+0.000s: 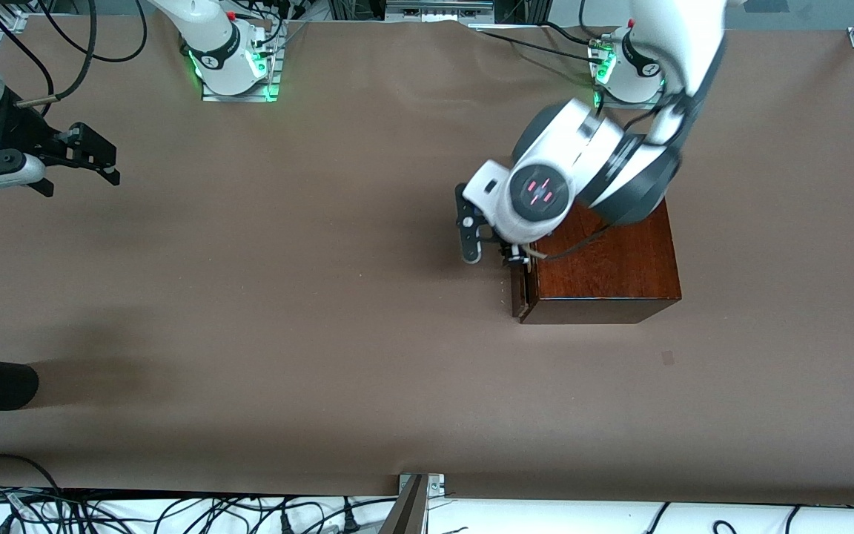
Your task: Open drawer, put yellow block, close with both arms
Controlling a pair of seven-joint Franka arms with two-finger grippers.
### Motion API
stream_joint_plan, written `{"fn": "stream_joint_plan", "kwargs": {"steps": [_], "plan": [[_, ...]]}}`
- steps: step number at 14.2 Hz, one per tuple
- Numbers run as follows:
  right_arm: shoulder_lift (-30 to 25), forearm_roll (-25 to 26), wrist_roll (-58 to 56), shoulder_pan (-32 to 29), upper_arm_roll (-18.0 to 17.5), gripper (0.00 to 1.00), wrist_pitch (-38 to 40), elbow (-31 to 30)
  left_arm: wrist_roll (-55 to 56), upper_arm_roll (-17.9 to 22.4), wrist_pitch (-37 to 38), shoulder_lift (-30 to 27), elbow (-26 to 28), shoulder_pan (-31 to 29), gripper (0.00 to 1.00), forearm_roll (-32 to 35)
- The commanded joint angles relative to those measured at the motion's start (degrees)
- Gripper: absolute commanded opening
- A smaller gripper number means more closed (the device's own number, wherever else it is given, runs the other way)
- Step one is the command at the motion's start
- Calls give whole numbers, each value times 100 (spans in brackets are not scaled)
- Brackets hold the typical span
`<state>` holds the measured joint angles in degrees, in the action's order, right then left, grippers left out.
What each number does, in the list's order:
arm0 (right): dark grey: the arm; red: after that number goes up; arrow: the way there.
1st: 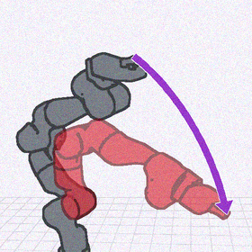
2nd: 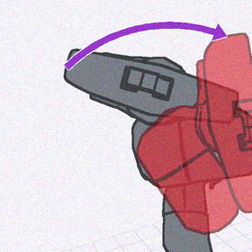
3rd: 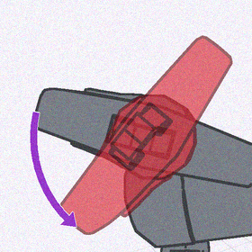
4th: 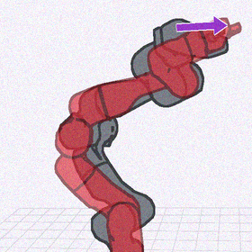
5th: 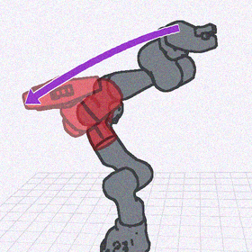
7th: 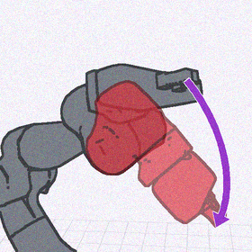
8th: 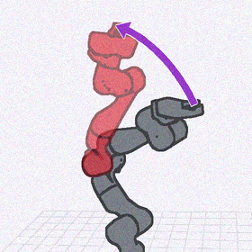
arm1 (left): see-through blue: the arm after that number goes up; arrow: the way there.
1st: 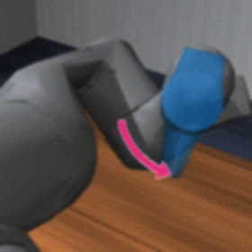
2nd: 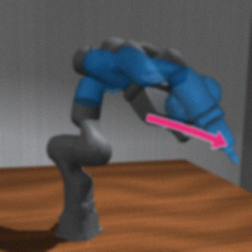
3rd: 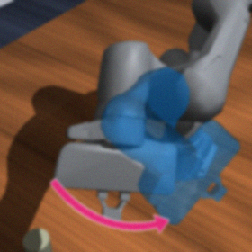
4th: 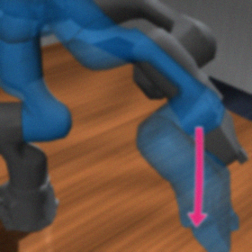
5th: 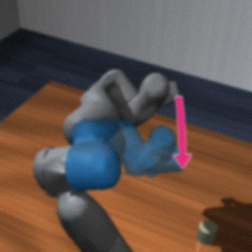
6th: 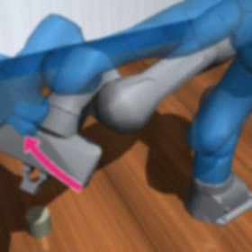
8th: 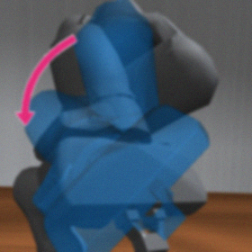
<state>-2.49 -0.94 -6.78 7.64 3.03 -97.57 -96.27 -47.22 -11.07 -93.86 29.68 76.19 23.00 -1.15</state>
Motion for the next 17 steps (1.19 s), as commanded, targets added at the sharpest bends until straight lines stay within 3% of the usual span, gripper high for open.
{"fn": "stream_joint_plan", "kwargs": {"steps": [1, 3, 4, 6, 9, 12, 15, 17], "plan": [[55, -29, 28, -26, -22, 100, 10, 117, 55, 122, -10, -751, 159, -374, 100, 645], [55, -38, 19, -26, -22, 100, -16, 117, 29, 131, -1, -876, -120, -541, 100, 1422], [55, -38, 10, -26, -22, 100, -16, 117, 38, 218, 129, -859, -383, -585, 100, 1441], [55, -29, 1, -26, -22, 100, -16, 117, 256, 622, 166, -1086, -342, -630, 100, 1345], [55, -38, -7, -26, -22, 100, -42, 117, 1080, 650, 113, -1743, 445, -1340, 100, 882], [64, -38, -7, -26, -22, 100, -42, 117, 2721, 650, -124, -2387, 1151, -1991, 100, 362], [56, -29, -7, -26, -22, 100, -42, 117, 4428, 658, -151, -2904, 1738, -2194, 100, 334], [64, -38, -16, -26, -22, 100, -138, 117, 4661, 658, -107, -3056, 1986, -2264, 100, 352]]}}
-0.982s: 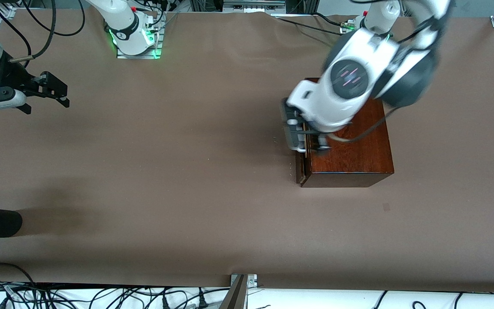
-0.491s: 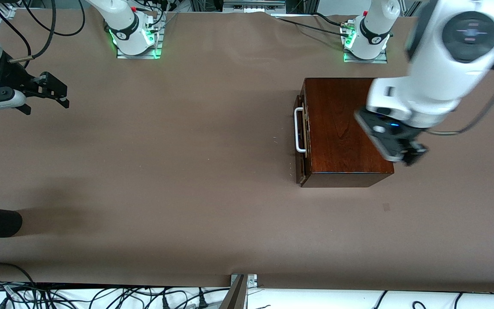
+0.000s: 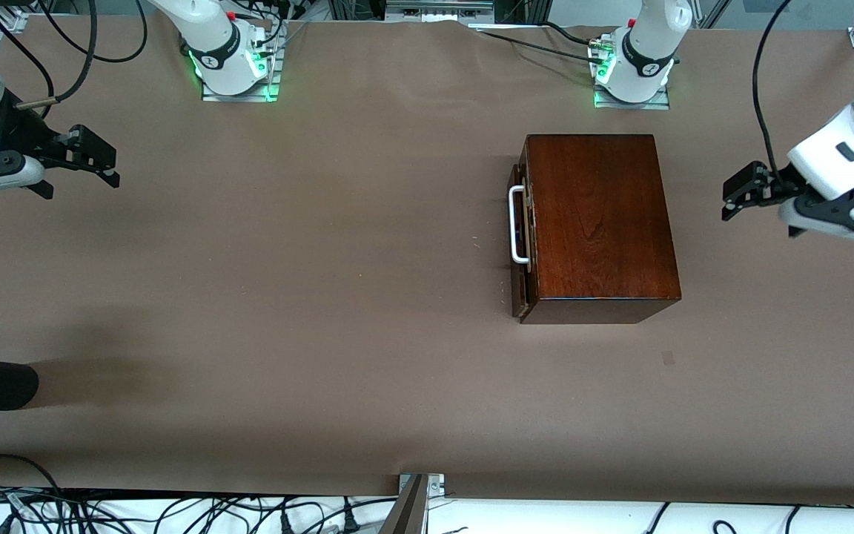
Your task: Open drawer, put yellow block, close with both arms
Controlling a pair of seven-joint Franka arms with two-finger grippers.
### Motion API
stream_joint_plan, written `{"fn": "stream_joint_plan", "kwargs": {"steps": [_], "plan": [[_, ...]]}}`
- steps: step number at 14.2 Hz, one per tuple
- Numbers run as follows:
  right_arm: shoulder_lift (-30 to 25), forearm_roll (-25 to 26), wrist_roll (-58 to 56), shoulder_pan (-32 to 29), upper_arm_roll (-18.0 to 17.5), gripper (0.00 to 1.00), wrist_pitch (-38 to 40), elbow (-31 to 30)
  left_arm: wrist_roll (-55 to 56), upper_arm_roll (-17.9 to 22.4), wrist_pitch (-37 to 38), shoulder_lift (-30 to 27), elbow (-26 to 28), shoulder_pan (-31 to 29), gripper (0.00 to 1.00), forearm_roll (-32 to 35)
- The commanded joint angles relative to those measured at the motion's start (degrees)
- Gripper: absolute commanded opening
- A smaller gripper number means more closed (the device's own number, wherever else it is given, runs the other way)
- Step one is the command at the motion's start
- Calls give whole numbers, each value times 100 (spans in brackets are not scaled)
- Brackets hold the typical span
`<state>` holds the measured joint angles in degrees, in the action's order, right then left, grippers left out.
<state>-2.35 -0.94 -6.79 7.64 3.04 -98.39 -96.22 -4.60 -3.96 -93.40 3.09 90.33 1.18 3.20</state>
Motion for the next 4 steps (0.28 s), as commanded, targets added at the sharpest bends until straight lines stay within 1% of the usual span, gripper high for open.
{"fn": "stream_joint_plan", "kwargs": {"steps": [1, 4], "plan": [[77, -38, -16, -26, -23, 100, -127, 112, 373, -53, -135, -397, 626, -100, 100, -91], [104, -29, -33, -26, -14, 100, -154, 112, 372, -53, -55, -389, 626, -118, 100, -109]]}}
